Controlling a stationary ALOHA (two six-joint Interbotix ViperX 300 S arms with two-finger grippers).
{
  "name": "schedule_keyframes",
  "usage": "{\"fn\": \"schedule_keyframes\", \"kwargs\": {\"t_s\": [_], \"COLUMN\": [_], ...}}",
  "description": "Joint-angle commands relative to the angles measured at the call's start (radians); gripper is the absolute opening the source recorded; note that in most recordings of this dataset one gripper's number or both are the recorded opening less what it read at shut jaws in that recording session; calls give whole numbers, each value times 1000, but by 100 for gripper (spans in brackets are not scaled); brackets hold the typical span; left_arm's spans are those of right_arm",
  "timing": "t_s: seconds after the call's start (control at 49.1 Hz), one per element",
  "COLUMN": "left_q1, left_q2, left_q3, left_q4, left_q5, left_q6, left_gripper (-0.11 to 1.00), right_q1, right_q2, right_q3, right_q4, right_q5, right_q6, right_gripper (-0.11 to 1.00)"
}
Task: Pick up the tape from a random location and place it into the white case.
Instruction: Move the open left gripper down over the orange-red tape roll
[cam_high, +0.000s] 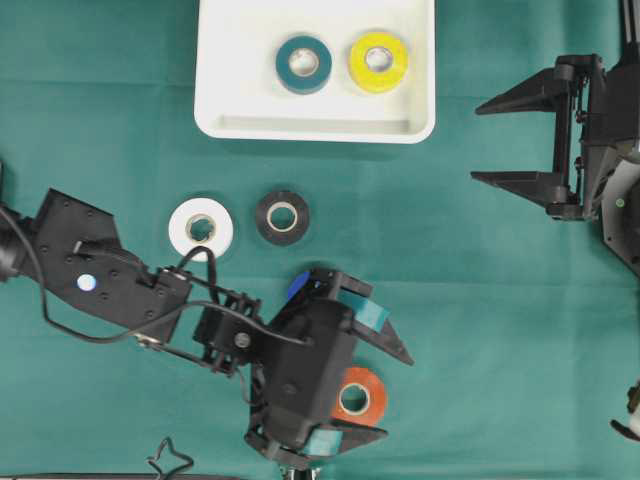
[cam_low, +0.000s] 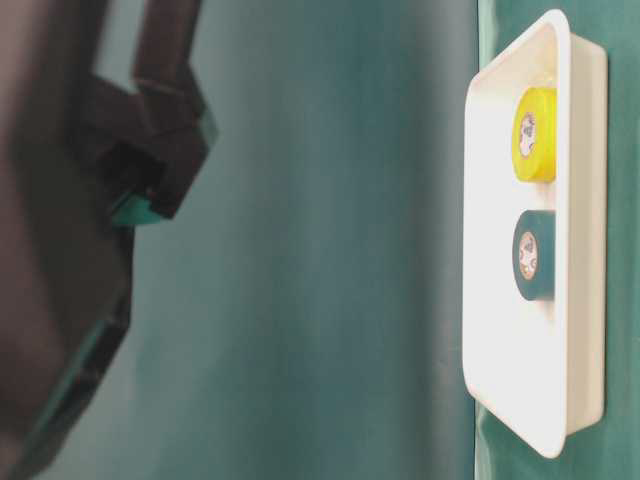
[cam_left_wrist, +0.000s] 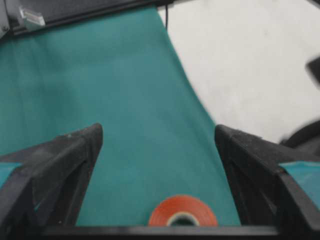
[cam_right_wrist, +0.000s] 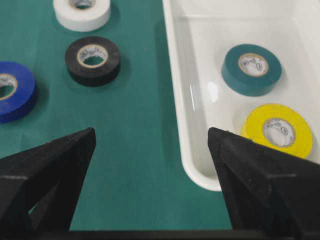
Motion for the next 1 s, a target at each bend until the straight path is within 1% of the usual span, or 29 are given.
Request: {"fn": "schedule_keyframes", "kwargs": {"t_s": [0.0, 0.224, 0.305, 0.55, 0.692, 0.977], "left_q1": [3, 5, 5, 5, 5, 5], "left_q2": [6, 98, 133, 224, 247, 247], "left_q3": [-80, -295, -374, -577, -630, -627], "left_q4": [-2, 5, 11, 20, 23, 23], "left_q5": [98, 462, 574, 834, 902, 905], "left_q6": [-2, -2, -2, 0, 0, 0], "left_gripper": [95, 95, 95, 95, 95, 95], "right_q1": [0, 0, 0, 0, 0, 0], "right_q2": [2, 2, 2, 11, 17, 25], "right_q3": [-28, -26, -26, -26, -26, -26], "right_q4": [-2, 0, -2, -2, -2, -2], "right_q5": [-8, -9, -9, -9, -14, -17], "right_q6": [-2, -2, -2, -2, -2, -2], "right_gripper": [89, 89, 89, 89, 89, 89]}}
